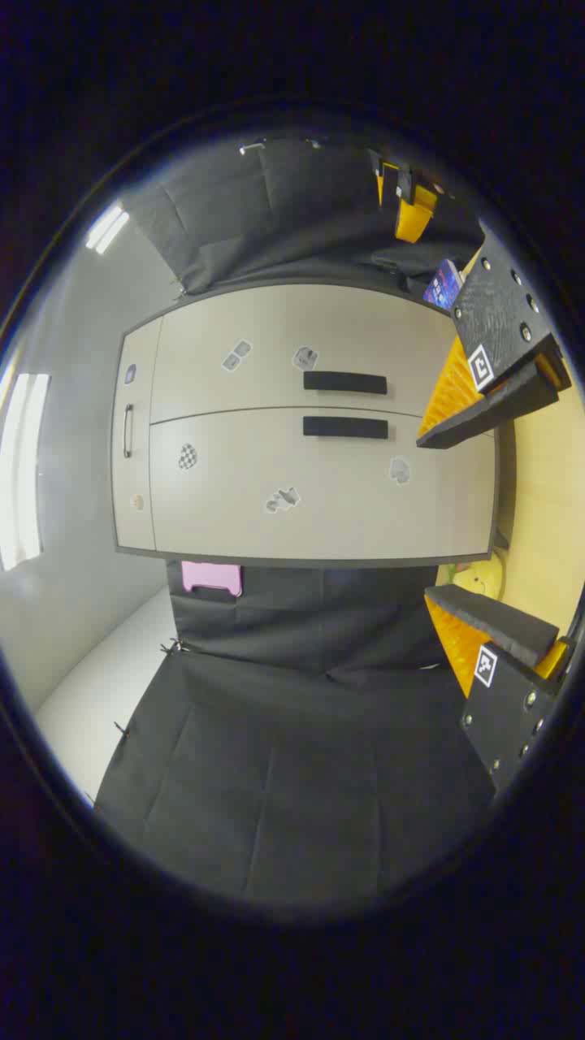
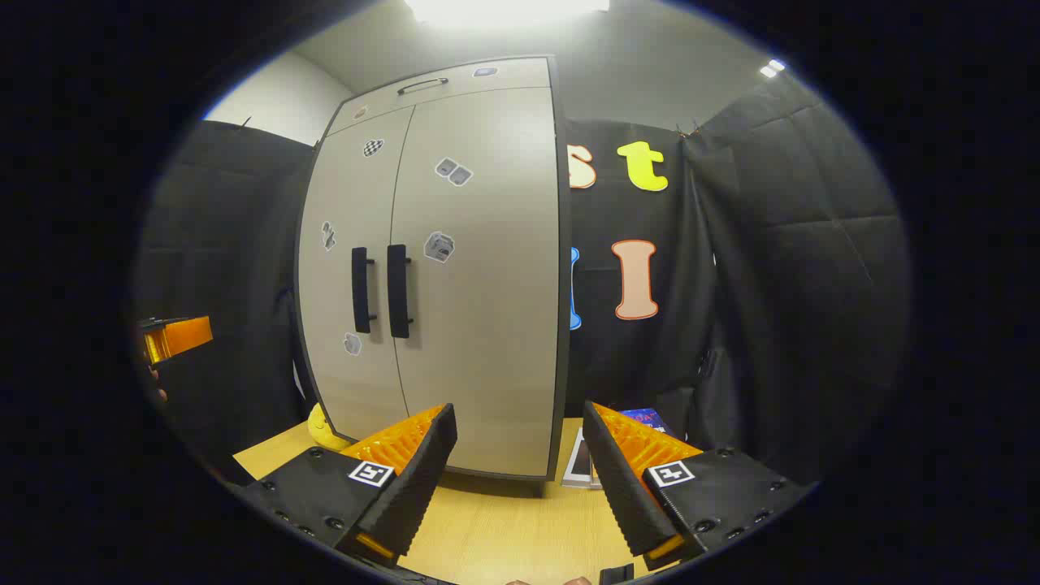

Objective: Open the right door of the double-door shoe cabinet with the right hand, and open the left door with the left hand.

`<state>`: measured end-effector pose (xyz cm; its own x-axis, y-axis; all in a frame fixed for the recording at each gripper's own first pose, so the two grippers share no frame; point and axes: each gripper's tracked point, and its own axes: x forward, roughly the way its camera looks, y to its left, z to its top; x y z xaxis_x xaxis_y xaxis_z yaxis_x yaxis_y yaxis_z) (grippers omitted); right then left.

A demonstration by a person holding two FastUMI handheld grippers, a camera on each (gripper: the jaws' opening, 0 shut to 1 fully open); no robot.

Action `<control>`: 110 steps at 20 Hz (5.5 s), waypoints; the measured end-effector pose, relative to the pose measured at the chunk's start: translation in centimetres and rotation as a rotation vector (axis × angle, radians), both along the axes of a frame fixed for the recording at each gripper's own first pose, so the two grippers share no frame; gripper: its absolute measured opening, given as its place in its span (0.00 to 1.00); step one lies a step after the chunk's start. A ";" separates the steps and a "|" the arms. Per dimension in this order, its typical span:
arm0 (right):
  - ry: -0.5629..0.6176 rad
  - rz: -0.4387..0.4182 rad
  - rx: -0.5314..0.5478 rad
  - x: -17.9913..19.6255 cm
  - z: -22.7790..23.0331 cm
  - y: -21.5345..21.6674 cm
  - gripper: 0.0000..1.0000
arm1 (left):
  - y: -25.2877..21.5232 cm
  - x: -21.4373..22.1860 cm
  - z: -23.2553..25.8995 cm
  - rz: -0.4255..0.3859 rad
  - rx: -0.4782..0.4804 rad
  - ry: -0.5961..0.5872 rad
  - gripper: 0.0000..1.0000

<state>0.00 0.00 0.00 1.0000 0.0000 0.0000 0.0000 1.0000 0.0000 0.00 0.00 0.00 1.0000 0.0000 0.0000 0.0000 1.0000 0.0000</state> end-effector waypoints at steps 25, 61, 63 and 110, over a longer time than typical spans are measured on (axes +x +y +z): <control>-0.008 0.067 0.038 4.4 4.7 7.0 0.98 | 4.6 2.9 -1.7 -0.019 -0.063 0.022 0.99; 0.020 -0.078 0.028 21.0 10.1 18.2 0.29 | 17.0 6.8 -6.9 -0.105 -0.160 0.059 0.97; 0.007 -0.051 0.043 21.0 10.3 18.2 0.17 | 17.3 6.7 -7.4 -0.102 -0.169 0.069 0.95; -0.004 0.459 0.065 2.6 7.7 7.2 0.05 | -0.8 -15.7 -2.5 0.215 -0.108 0.023 0.99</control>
<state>2.59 7.22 7.66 0.8967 0.4423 0.0186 -0.4425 0.8946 0.0619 -15.68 -0.82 -2.51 0.9767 0.2117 -0.0346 -0.2142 0.9711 -0.1049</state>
